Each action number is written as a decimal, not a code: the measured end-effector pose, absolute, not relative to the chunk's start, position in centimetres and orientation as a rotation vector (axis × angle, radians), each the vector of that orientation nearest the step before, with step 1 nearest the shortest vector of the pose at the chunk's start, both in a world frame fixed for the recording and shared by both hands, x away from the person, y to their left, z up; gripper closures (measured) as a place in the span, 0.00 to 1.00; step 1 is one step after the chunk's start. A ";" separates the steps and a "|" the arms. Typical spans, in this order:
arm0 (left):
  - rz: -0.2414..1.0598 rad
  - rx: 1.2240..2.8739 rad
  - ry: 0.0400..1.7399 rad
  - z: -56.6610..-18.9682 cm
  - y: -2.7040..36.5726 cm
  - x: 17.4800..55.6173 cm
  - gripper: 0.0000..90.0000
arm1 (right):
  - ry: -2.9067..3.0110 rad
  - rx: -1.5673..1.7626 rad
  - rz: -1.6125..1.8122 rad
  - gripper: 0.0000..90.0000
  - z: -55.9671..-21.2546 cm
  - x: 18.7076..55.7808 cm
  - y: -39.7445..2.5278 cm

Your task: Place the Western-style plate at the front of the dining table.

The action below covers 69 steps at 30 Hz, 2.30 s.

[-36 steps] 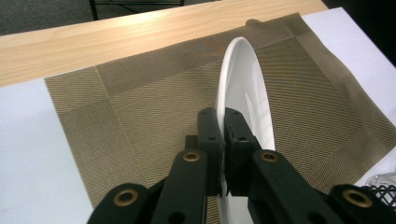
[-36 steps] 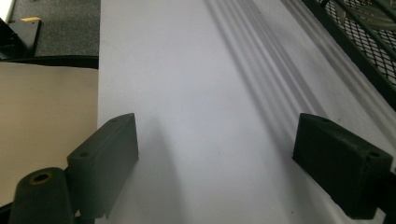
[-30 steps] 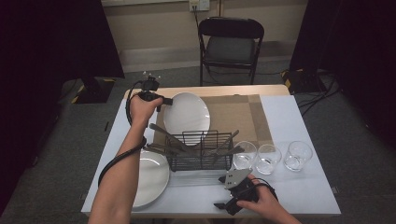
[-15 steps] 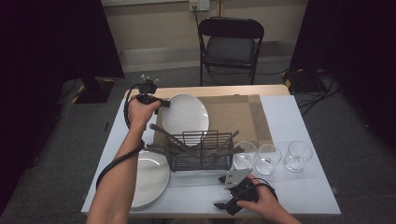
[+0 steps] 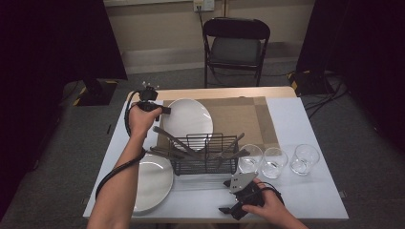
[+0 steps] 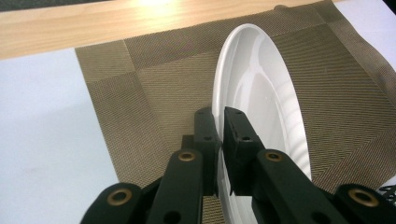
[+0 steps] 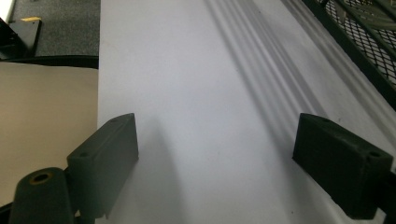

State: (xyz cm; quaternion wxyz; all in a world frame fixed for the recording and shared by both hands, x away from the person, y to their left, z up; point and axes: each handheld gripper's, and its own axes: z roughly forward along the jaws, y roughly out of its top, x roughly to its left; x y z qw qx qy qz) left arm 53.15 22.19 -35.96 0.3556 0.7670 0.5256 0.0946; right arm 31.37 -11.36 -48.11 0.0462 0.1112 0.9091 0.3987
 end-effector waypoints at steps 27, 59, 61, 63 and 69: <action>0.244 1.934 1.408 -38.2 22.2 53.3 0.91 | 2.778 0.340 1.216 0.15 -48.1 31.4 -11.4; 0.286 1.927 1.449 -39.8 21.6 52.8 0.88 | 2.779 0.340 1.217 0.15 -48.1 31.4 -11.4; 0.285 1.923 1.453 -39.9 21.5 52.8 0.88 | 2.779 0.339 1.217 0.15 -48.1 31.4 -11.4; 0.281 1.927 1.452 -40.0 21.5 52.9 0.87 | 2.778 0.339 1.217 0.15 -48.1 31.4 -11.4; 0.290 1.932 1.450 -40.3 21.1 52.9 0.87 | 2.779 0.340 1.217 0.15 -48.1 31.4 -11.4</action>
